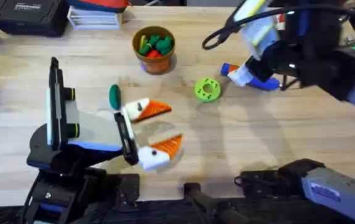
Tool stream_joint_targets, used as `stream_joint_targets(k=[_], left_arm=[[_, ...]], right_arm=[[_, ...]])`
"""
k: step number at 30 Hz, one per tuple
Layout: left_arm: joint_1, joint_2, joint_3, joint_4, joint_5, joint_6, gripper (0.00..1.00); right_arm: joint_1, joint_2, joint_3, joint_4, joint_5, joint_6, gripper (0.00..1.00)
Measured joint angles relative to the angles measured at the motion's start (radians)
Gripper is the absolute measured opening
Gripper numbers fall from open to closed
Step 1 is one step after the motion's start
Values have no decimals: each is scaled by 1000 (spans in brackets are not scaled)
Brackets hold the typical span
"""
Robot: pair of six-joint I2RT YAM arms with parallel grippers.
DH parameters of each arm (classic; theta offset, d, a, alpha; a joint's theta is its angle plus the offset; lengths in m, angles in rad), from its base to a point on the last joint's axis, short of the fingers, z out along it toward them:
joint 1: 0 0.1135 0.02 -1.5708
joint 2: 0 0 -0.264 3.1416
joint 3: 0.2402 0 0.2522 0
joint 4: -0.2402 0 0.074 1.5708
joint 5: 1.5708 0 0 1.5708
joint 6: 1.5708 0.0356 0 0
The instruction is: Pick up the gripper from the table and insert it into the empty holder that is missing its gripper. Then pick up a screw, insert it into the mounting hole, and use the screwdriver to tighten it. Finally, clean up the table by picking up the vegetable and placing it into the bucket.
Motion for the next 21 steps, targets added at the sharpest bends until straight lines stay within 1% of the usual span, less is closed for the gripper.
stream_joint_targets(k=[1, 2, 3, 5, 7, 9, 11, 12, 13, 16, 19, 21], left_arm=[[0, 0, 0, 0, 0, 0, 857], [0, 0, 0, 0, 0, -3, 949], [0, 0, 0, 0, 0, -3, 976], [0, 0, 0, 2, -4, -2, 985], [0, 0, -1, 15, -25, 1, 985], [0, 0, -6, 76, -44, -1, 985], [0, 0, -4, 166, -80, -20, 985], [0, 0, 3, 171, -108, -40, 985], [0, 0, 14, 149, -147, -64, 985], [0, 1, 68, 37, -273, -124, 985], [0, 32, 163, -72, -400, -158, 985], [0, 81, 245, -153, -484, -170, 985]], right_arm=[[7, -34, 0, -19, 0, 19, 992], [14, -62, 0, -35, 0, 36, 992], [25, -99, 0, -55, 0, 54, 992], [47, -153, 0, -85, -1, 80, 992], [67, -196, 0, -111, -4, 99, 992], [83, -226, 0, -122, -7, 110, 994], [92, -242, 0, -123, -7, 118, 994], [96, -246, 0, -124, -7, 120, 994], [100, -250, 0, -124, -7, 122, 994], [108, -251, 0, -124, -8, 132, 994], [114, -251, 0, -124, -7, 141, 994], [116, -251, 0, -124, -7, 144, 994]])
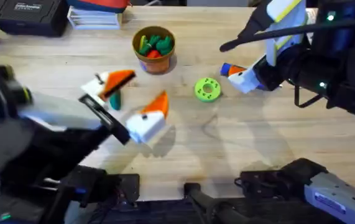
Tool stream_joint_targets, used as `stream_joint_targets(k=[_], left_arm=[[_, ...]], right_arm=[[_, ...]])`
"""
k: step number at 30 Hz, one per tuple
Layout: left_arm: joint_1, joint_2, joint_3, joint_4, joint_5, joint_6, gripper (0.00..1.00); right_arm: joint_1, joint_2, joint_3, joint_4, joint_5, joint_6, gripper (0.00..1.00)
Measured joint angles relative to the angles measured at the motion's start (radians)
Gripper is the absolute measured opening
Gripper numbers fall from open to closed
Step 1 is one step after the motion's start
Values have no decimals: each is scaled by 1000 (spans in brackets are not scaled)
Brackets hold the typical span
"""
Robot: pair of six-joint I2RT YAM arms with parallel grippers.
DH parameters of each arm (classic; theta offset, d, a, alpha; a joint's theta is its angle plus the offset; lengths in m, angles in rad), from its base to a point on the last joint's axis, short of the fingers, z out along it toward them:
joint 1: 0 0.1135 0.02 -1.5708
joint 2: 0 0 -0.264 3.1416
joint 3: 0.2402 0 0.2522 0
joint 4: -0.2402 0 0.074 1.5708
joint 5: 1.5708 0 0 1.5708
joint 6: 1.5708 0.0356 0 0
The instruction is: Pick up the gripper from the table and insert it into the empty holder that is missing its gripper. Then pick up a screw, insert it into the mounting hole, and use the screwdriver to tighten it. Finally, clean up the table by picking up the vegetable and placing it into the bucket.
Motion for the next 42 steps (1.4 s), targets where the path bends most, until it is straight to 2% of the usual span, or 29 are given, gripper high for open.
stream_joint_targets(k=[4, 7, 10, 13, 17, 24, 27, 32, 34, 42], left_arm=[[0, 163, 167, -194, -168, -13, 985], [0, 341, 298, -353, -292, -20, 985], [0, 523, 414, -460, -387, -4, 985], [0, 687, 507, -507, -445, 31, 985], [0, 857, 570, -512, -483, 58, 985], [7, 1010, 575, -540, -516, 68, 985], [41, 1053, 575, -540, -523, 66, 985], [146, 1179, 576, -536, -534, 49, 985], [174, 1234, 576, -535, -534, 37, 985], [182, 1346, 576, -499, -534, 26, 985]], right_arm=[[0, 0, 0, 0, 0, 1, 994], [0, 0, 0, 0, 0, 3, 994], [0, 0, 0, 0, 0, 4, 993], [0, 0, 0, 0, 0, 4, 994], [0, 0, 0, 0, 0, 4, 994], [0, 0, 0, 0, 0, 4, 994], [0, 0, 0, 0, 0, 4, 994], [0, 0, 0, -1, 0, 4, 993], [0, 0, 0, -1, 0, 4, 994], [0, 21, 0, -9, 0, 4, 991]])
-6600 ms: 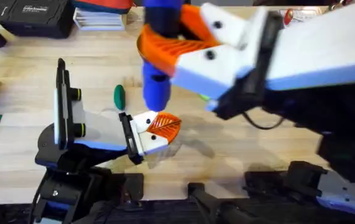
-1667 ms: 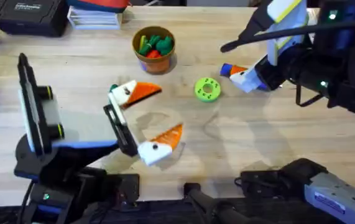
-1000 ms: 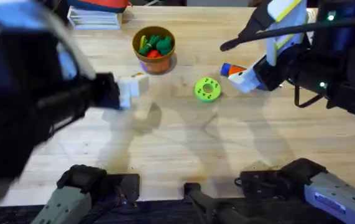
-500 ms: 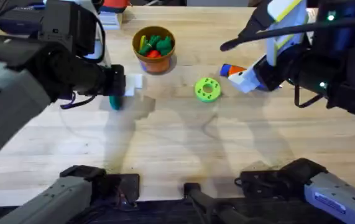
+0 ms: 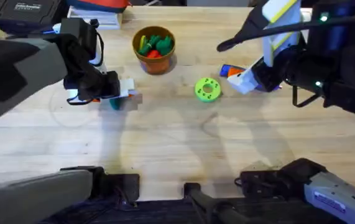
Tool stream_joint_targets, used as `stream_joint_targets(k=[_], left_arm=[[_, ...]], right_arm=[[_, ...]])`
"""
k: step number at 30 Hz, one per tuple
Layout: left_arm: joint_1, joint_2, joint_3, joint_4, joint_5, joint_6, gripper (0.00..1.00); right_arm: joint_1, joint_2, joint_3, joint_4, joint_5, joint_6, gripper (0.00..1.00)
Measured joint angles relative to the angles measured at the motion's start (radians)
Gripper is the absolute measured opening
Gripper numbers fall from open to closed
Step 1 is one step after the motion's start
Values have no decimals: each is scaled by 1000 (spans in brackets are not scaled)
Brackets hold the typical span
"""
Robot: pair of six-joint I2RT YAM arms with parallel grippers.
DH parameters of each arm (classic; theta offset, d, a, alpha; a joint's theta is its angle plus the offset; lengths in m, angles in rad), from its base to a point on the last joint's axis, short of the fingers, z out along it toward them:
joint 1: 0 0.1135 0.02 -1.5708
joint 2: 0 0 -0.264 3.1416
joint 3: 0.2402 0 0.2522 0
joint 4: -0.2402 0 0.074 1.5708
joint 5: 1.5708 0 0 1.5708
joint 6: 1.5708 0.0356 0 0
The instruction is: Pick up the gripper from the table and insert it into the empty holder that is missing its gripper. Then pick up a screw, insert it into the mounting hole, and use the screwdriver to tighten it. Finally, clean up the table by picking up the vegetable and placing it into the bucket.
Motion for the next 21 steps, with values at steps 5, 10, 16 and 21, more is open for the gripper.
stream_joint_targets(k=[5, 10, 16, 21], left_arm=[[0, 22, 0, 17, 0, -8, 709], [0, 18, 14, 15, -3, -7, 26], [0, 21, 133, -198, -3, -7, 22], [-7, 20, 357, -267, 13, -7, 21]], right_arm=[[0, 10, 0, -1, 0, 0, 992], [0, 11, 0, -2, 0, 0, 992], [0, 11, 0, -1, 0, 0, 992], [0, 10, 0, -2, 0, 1, 992]])
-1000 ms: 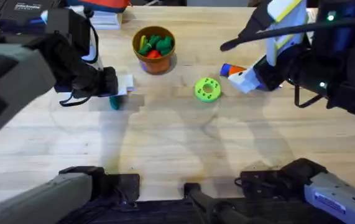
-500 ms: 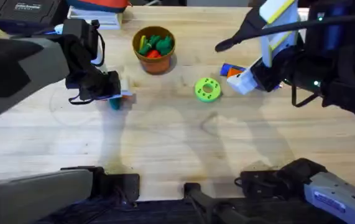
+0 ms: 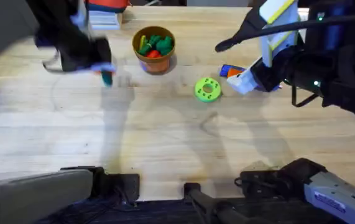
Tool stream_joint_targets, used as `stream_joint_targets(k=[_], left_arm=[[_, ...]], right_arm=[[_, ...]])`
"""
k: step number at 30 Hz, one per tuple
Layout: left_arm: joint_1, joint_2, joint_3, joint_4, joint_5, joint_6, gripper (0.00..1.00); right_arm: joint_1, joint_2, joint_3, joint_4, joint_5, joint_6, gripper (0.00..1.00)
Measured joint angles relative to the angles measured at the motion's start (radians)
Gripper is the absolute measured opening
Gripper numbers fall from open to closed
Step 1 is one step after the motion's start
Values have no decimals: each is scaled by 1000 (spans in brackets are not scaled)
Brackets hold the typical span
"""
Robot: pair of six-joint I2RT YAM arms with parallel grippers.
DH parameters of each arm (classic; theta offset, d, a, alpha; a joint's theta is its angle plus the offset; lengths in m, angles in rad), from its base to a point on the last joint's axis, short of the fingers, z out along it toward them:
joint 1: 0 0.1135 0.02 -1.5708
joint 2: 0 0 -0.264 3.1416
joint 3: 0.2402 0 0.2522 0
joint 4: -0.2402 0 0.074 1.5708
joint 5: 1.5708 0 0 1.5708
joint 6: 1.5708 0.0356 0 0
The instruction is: Pick up the gripper from the table and insert it into the empty holder that is missing its gripper. Then pick up a screw, insert it into the mounting hole, and use the screwdriver to tighten it. Finally, clean up the table by picking up the vegetable and placing it into the bucket.
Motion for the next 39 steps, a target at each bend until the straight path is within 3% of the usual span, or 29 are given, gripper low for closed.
stream_joint_targets(k=[4, 12, 16, 21, 25, 27, 33, 39], left_arm=[[-40, -2, 109, 138, 78, -1, 21], [-197, 34, 121, 430, 165, -54, 21], [-248, 95, 121, 446, 147, -61, 21], [-251, 153, 121, 442, 95, -61, 21], [-251, 160, 121, 433, 75, -61, 688], [-251, 160, 121, 434, 72, -66, 945], [-251, 142, 133, 368, 66, -63, 985], [-251, -10, 184, 198, 66, 20, 985]], right_arm=[[0, 0, 0, 0, 0, 0, 993], [0, 0, 0, 0, 0, 0, 994], [0, 0, 0, 0, 0, 0, 994], [0, 0, 0, 0, 0, 0, 994], [0, 0, 0, 0, 0, 0, 994], [0, 0, 0, 3, 0, 0, 994], [0, -10, 28, -37, 0, 36, 994], [0, -92, 193, -228, 0, 90, 994]])
